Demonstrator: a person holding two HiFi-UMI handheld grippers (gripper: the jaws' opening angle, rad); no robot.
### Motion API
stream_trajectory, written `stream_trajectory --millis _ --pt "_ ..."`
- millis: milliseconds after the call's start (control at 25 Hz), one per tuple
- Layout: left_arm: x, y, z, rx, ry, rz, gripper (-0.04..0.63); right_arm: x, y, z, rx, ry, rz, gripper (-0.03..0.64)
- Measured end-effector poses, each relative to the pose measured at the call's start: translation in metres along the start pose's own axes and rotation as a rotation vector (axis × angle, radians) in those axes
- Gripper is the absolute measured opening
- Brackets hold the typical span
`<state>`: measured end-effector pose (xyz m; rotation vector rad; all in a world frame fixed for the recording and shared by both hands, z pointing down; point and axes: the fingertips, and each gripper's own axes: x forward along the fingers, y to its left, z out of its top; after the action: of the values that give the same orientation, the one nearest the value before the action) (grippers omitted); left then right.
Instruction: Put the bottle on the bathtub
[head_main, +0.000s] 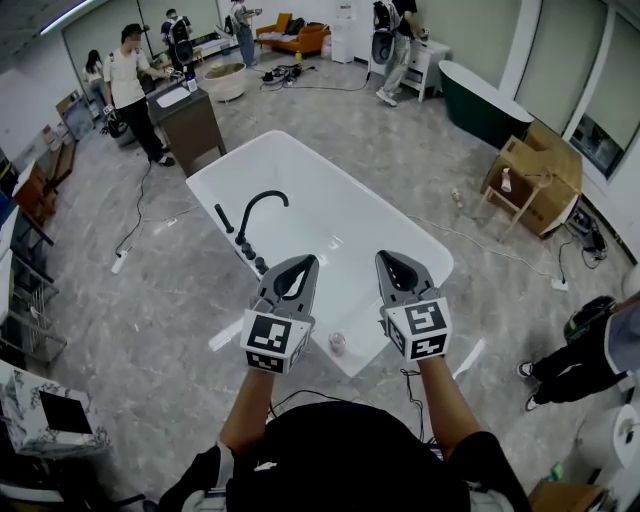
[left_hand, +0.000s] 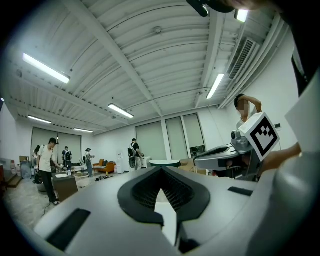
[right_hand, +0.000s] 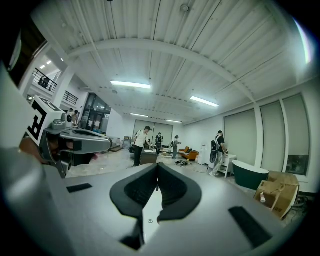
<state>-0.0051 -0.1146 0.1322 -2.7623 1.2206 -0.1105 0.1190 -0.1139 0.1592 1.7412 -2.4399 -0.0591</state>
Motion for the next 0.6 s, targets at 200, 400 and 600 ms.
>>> stream_trajectory --millis 200,400,600 --pt "0.0007 0.0002 0.0014 0.002 -0.002 0.001 0.012 0.001 0.0013 -0.0004 -0.002 0.005 0.006 0.023" --pt "0.0014 -0.0006 0.0014 0.002 -0.001 -0.001 0.012 0.0018 0.0023 -0.001 -0.003 0.006 0.009 0.023" --pt "0.0035 -0.0019 0.0021 0.004 -0.002 -0.004 0.012 0.0018 0.0006 -0.0014 -0.002 0.007 0.008 0.023"
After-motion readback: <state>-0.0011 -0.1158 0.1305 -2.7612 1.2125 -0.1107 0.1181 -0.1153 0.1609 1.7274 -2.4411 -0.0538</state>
